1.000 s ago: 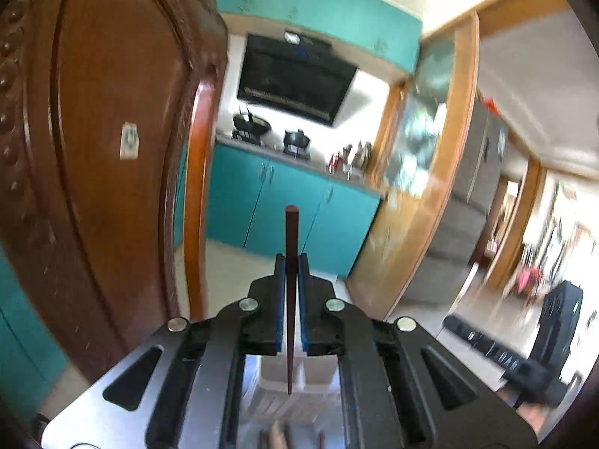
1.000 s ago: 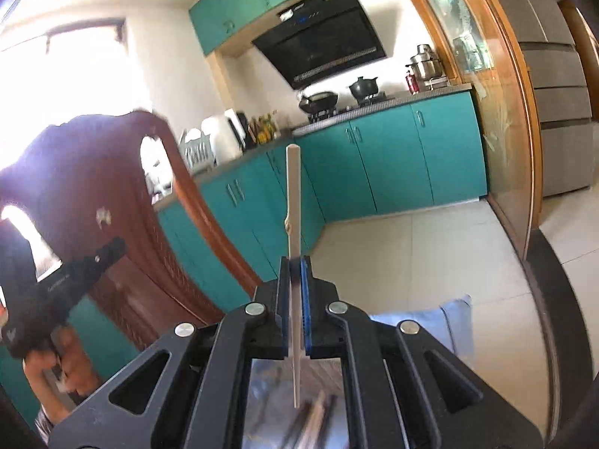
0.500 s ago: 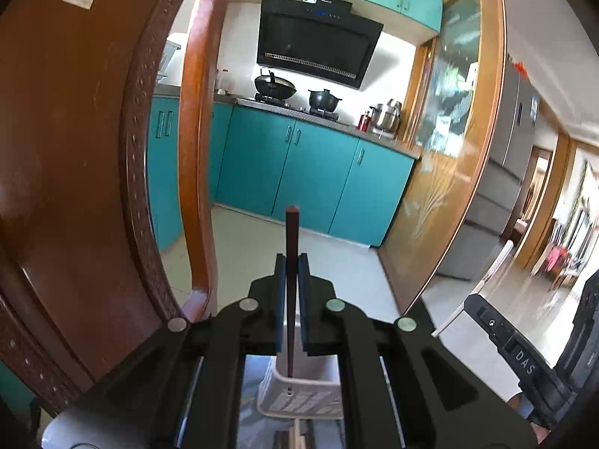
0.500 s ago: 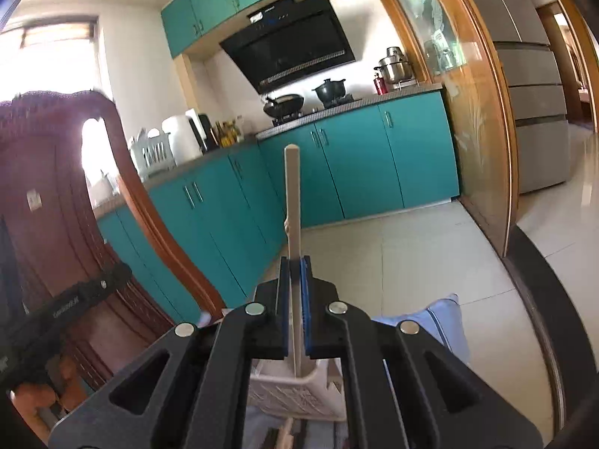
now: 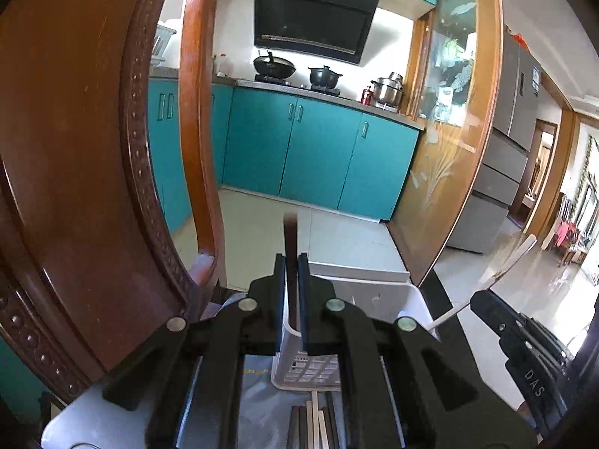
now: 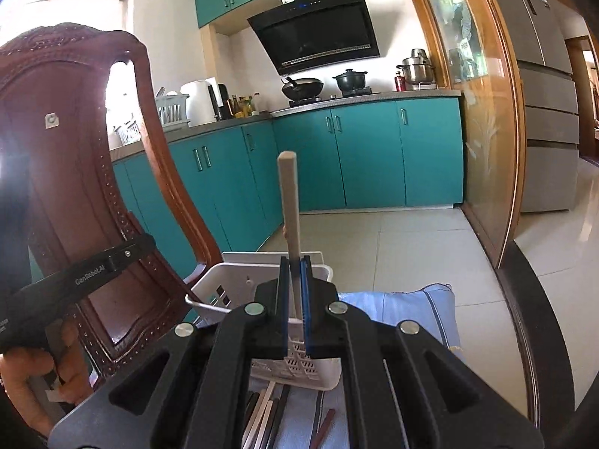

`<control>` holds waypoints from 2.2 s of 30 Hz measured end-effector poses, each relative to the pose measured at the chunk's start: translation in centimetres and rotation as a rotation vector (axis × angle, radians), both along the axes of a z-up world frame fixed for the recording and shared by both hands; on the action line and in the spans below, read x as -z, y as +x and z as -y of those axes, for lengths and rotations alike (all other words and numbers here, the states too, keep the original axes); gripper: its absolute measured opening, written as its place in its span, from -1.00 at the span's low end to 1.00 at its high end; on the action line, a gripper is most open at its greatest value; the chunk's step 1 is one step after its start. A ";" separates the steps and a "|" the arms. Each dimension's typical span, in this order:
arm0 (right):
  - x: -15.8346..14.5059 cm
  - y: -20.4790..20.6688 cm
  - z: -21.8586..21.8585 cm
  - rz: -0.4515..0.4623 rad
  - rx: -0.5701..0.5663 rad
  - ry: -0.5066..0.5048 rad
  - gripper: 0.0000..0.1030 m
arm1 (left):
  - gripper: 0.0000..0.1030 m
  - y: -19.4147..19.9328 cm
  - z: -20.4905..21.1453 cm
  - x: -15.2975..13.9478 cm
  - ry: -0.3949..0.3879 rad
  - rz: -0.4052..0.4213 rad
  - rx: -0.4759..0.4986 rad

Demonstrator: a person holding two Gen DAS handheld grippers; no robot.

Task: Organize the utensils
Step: 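Open both grippers to drop the chopsticks into the caddy, then grasp a dark red chopstick with the right gripper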

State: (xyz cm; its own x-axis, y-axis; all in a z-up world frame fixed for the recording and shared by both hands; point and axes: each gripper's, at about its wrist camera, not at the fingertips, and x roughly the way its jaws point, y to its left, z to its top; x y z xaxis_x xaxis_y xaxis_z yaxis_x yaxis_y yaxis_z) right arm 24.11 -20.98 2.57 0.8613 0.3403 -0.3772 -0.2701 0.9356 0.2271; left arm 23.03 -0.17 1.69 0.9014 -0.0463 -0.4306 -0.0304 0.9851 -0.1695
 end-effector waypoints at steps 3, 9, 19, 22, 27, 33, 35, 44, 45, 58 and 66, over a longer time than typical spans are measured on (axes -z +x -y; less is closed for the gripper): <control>0.1 -0.5 0.4 -0.008 -0.014 0.017 -0.54 | -0.84 -0.6 0.4 0.1 0.024 0.010 0.008; 0.5 -3.2 1.6 0.015 -0.018 0.011 -0.18 | -0.59 -2.3 -0.3 0.2 0.022 0.026 0.020; 5.2 -7.1 1.2 -0.110 0.004 -0.079 -0.03 | -0.36 -6.1 -0.5 1.6 0.108 0.057 -0.024; 8.2 -5.9 0.6 -0.281 0.026 -0.106 -0.03 | -0.30 -6.4 -0.4 2.5 0.143 0.028 -0.046; 12.1 -4.0 -0.4 -0.493 0.045 -0.159 -0.03 | -0.19 -6.6 -0.1 3.5 0.166 -0.015 -0.059; 14.8 -2.9 -1.8 -0.598 0.039 -0.195 -0.03 | -0.09 -6.6 -0.2 4.1 0.169 -0.052 -0.060; 15.4 -2.7 -2.4 -0.611 0.035 -0.205 -0.03 | -0.05 -6.5 -0.3 4.4 0.168 -0.066 -0.061; 15.8 -3.1 -4.6 -0.563 -0.051 -0.308 -0.75 | 0.01 -6.2 -0.5 5.9 0.173 -0.150 -0.027; 15.9 -3.1 -4.4 -0.566 -0.060 -0.304 -0.76 | 0.01 -6.2 -0.5 6.2 0.172 -0.164 -0.021; 15.1 -3.1 -0.9 -0.589 -0.036 -0.305 -0.86 | 0.05 -5.7 -0.7 9.4 0.160 -0.321 0.039; 14.5 -3.3 -1.7 -0.559 -0.052 -0.308 -0.86 | 0.11 -5.7 0.2 10.1 0.171 -0.333 0.062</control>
